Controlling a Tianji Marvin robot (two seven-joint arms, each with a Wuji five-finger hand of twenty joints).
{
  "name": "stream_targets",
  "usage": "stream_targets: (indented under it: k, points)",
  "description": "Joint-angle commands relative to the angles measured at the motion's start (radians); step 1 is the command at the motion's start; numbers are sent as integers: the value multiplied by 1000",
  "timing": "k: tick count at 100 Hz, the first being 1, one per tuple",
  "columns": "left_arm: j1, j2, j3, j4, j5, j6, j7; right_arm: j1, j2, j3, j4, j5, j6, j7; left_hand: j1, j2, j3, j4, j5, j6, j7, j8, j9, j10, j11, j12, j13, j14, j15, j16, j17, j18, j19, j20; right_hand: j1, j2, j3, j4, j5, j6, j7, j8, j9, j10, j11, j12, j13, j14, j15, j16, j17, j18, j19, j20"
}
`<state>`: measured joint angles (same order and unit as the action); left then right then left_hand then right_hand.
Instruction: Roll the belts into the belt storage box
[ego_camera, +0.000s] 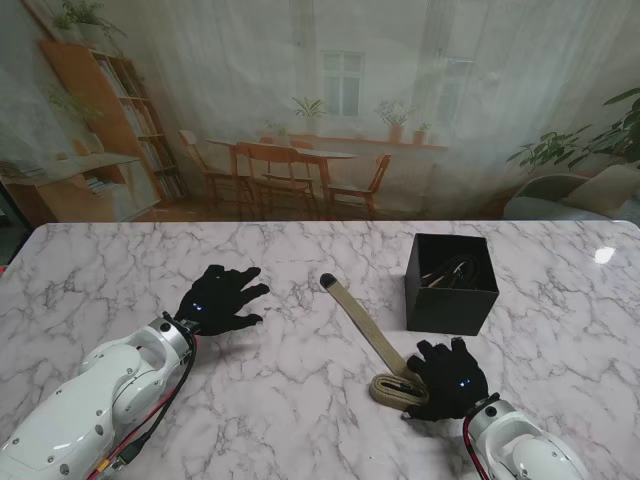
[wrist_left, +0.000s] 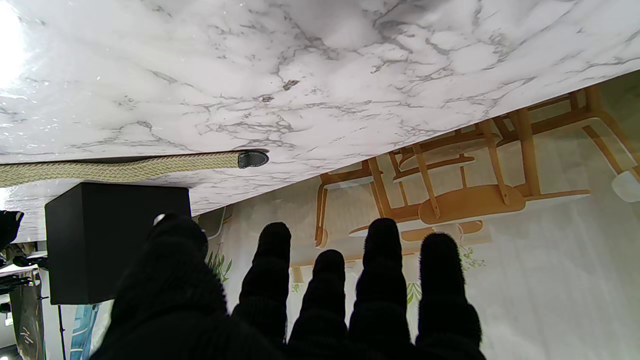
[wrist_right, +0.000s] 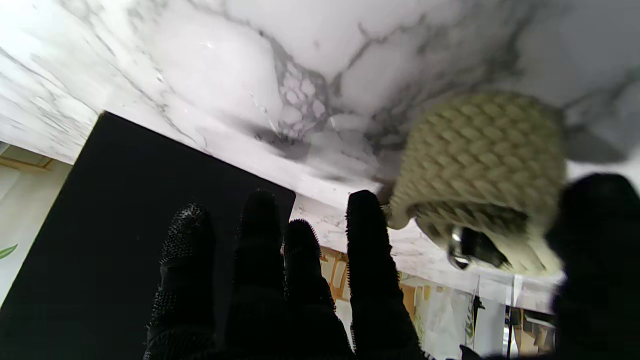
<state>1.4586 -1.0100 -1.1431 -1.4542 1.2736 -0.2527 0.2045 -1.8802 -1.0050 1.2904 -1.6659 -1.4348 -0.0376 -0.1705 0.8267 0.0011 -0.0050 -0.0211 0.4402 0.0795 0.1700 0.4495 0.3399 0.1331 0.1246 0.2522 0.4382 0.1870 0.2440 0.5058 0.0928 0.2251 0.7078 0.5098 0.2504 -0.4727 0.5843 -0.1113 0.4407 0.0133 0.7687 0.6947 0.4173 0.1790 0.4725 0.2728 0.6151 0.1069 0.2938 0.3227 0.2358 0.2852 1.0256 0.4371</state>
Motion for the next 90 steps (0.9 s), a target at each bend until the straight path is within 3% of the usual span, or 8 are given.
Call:
stream_targets:
  k: [1,17,26,42,52,63,79,90]
  points:
    - [0,-1,1,2,0,3,-10,5,-4,-8,19,0,12,-19,-2,51,-25,3,-11,20,0,-2,10,23,16,10,11,1,20,7,-4,3,17,19,120,-14,-14,34,-21,-118,126,36,37,-15,48,29,34,3,49,15,12,35,29,12]
    - [-1,-1,1,3,0,3,-9,18,3,-11,46,-28,-4,-82,-2,51,-26,3,-10,20,1,-2,10,22,16,10,11,2,20,7,-4,3,17,18,336,-36,-140,46,15,-293,315,-23,136,-61,90,97,92,-19,77,34,42,31,53,2]
    - [-1,-1,1,4,0,2,-8,26,8,-6,62,-42,-19,-115,-2,51,-26,3,-9,18,1,-2,10,22,17,10,12,0,21,7,-3,3,17,18,214,-144,339,-108,-8,-386,369,-140,127,-65,83,97,92,-28,71,31,42,24,51,-7]
    - [-1,-1,2,4,1,1,-7,27,10,9,78,-47,-29,-117,-2,51,-26,3,-6,20,3,-1,12,23,17,10,12,1,21,7,-3,2,18,19,251,-115,423,-160,-30,-492,356,-174,110,-60,65,83,78,-24,62,27,34,20,45,-13]
    - [-2,-1,3,4,1,1,-8,24,10,15,83,-41,-35,-122,-2,51,-25,3,-5,19,3,-1,13,22,18,10,13,2,21,8,-4,4,18,18,60,-100,363,-25,-13,-323,215,-88,82,-49,59,72,57,-20,60,27,16,28,41,-12]
    - [-2,-1,4,3,1,1,-11,21,8,18,85,-29,-37,-136,-2,51,-26,3,-2,19,4,-1,15,22,18,11,14,1,22,8,-2,4,19,19,20,-81,211,-13,-19,-199,135,-94,77,-46,68,74,50,-19,67,30,12,32,42,-6]
    - [-2,-1,4,2,2,2,-12,15,8,27,76,-31,-55,-146,-3,51,-26,2,-2,19,5,-1,15,22,17,10,13,1,21,7,-3,2,18,18,25,-44,52,12,-13,24,-185,-313,83,-38,54,67,45,-9,64,29,5,37,35,-6]
    - [-1,-1,3,2,2,2,-9,22,7,26,77,-24,-60,-142,-2,50,-25,3,-1,20,5,0,15,22,17,10,14,2,22,8,-3,3,18,18,17,-30,47,21,44,16,-223,-348,112,-48,50,63,55,-11,62,29,5,39,32,-7]
